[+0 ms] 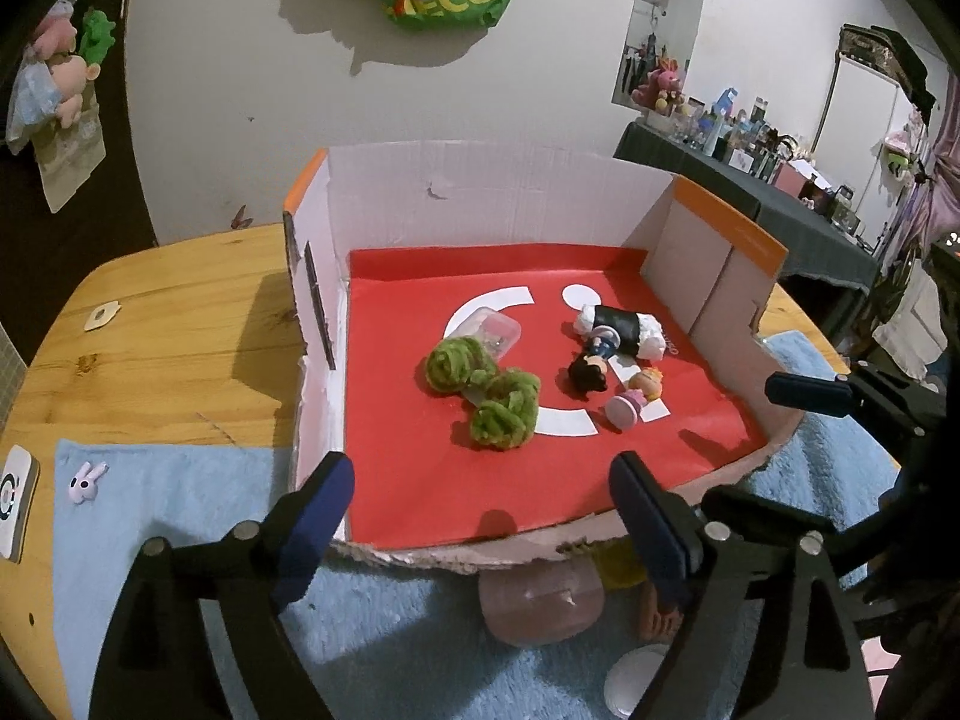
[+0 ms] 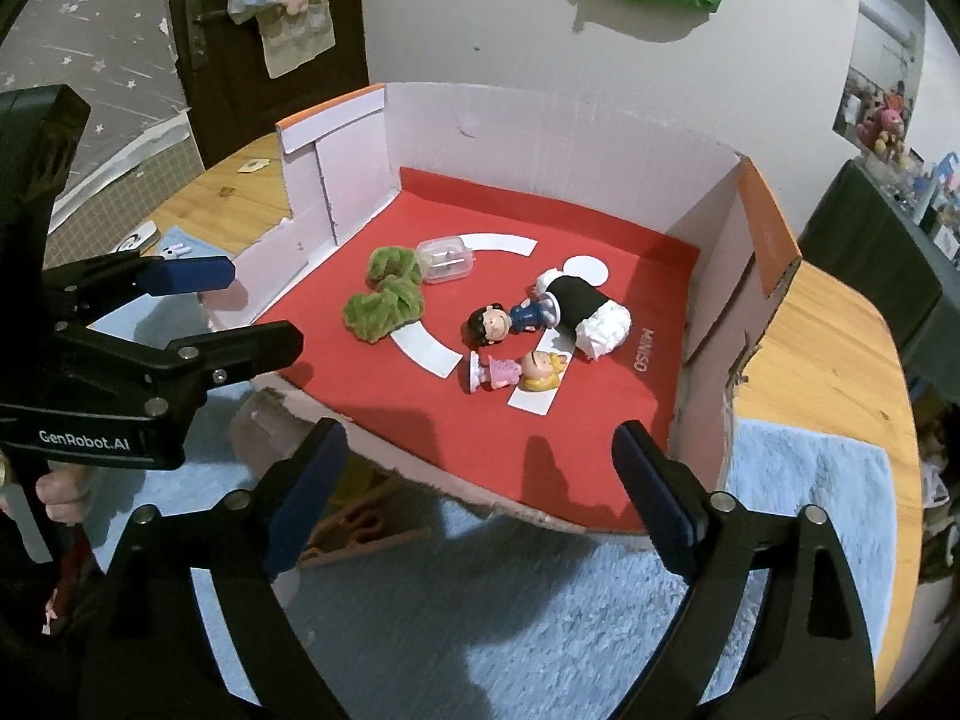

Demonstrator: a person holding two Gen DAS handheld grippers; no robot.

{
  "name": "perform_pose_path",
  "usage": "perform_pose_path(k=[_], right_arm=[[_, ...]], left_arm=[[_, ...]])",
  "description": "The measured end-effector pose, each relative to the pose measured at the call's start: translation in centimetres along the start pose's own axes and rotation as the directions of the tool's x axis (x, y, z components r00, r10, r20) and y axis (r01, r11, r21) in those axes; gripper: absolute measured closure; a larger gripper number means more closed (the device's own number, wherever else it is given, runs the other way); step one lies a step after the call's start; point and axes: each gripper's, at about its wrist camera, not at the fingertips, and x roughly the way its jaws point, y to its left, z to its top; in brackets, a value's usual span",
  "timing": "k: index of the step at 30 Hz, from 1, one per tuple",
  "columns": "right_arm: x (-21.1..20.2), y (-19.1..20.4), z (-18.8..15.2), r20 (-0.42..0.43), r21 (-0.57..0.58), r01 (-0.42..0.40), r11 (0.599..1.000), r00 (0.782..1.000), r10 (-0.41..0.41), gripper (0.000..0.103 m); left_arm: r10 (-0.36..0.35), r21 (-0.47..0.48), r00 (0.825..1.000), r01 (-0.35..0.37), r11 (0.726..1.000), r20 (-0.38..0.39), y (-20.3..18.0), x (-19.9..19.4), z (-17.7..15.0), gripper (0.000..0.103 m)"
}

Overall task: Organize objects
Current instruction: 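Withdraw both tools up and out of the red box, then grasp the clear round lid with the right tool while the left tool grasps the pink round case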

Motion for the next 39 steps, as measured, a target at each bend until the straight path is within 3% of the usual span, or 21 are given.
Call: perform_pose_path(k=[13,39], right_arm=[[-1.9,1.1,-0.8,0.035,0.005,-0.004,1.000,0.999,0.004,0.005],[-3.5,2.8,-3.2,0.044,0.013,-0.018,1.000,0.999,0.018,0.001]], left_arm=[[0.000,-0.008,1.000,0.000,1.000,0.011,0.0,-1.2,-1.2,0.005],[-0.024,-0.009,1.000,0.023,1.000,-0.012,-0.3,-2.2,-3.9,0.005]])
